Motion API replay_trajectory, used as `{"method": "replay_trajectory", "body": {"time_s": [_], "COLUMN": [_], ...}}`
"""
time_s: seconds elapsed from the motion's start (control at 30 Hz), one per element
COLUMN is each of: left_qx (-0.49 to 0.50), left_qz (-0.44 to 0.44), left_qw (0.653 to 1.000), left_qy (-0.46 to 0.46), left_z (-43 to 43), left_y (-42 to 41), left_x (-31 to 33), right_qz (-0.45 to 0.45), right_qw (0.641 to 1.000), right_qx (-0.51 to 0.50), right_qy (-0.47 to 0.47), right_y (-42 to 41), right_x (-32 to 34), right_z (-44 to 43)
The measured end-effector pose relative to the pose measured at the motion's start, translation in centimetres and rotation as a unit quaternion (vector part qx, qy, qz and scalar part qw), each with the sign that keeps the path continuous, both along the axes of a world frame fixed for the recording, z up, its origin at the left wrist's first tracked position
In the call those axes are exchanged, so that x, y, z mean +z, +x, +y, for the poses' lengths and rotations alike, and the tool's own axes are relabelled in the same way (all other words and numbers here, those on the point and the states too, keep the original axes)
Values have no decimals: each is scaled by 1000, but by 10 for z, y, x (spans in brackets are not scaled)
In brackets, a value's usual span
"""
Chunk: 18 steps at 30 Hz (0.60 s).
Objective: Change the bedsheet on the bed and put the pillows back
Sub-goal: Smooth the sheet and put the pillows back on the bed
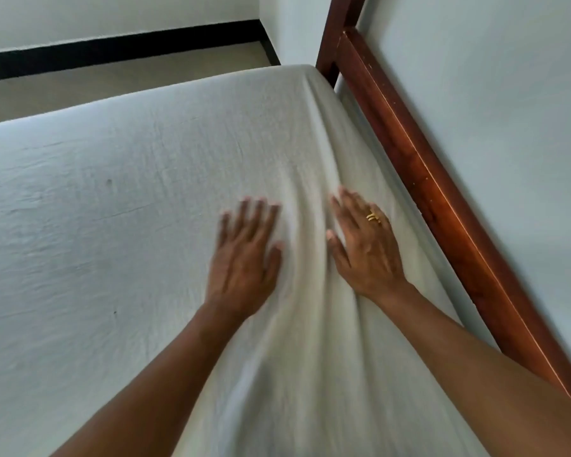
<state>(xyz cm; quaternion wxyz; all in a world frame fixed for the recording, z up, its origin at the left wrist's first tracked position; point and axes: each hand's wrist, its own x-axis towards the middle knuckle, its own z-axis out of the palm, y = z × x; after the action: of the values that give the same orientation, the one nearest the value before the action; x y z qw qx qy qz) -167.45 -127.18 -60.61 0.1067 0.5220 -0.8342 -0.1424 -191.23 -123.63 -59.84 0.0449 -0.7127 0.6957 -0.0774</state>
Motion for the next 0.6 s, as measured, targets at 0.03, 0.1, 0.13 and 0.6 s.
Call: {"method": "replay_trajectory", "body": {"time_s": [0.03, 0.1, 0.13, 0.6], "left_qx": [61, 80, 61, -15], "left_qz": [-39, -121, -133, -41], "left_qw": [997, 989, 988, 998], "left_qy": [1, 37, 41, 46], "left_z": [2, 13, 20, 43], "left_y": [10, 12, 7, 40], "left_x": [-3, -10, -13, -8], "right_qz": [24, 28, 7, -56], "right_qw": [999, 990, 974, 955], "right_qx": [17, -104, -196, -292], "right_qy": [32, 95, 115, 12], "right_y": [-8, -28, -32, -28], "right_x": [-8, -20, -22, -27], "right_z": [6, 6, 2, 49]}}
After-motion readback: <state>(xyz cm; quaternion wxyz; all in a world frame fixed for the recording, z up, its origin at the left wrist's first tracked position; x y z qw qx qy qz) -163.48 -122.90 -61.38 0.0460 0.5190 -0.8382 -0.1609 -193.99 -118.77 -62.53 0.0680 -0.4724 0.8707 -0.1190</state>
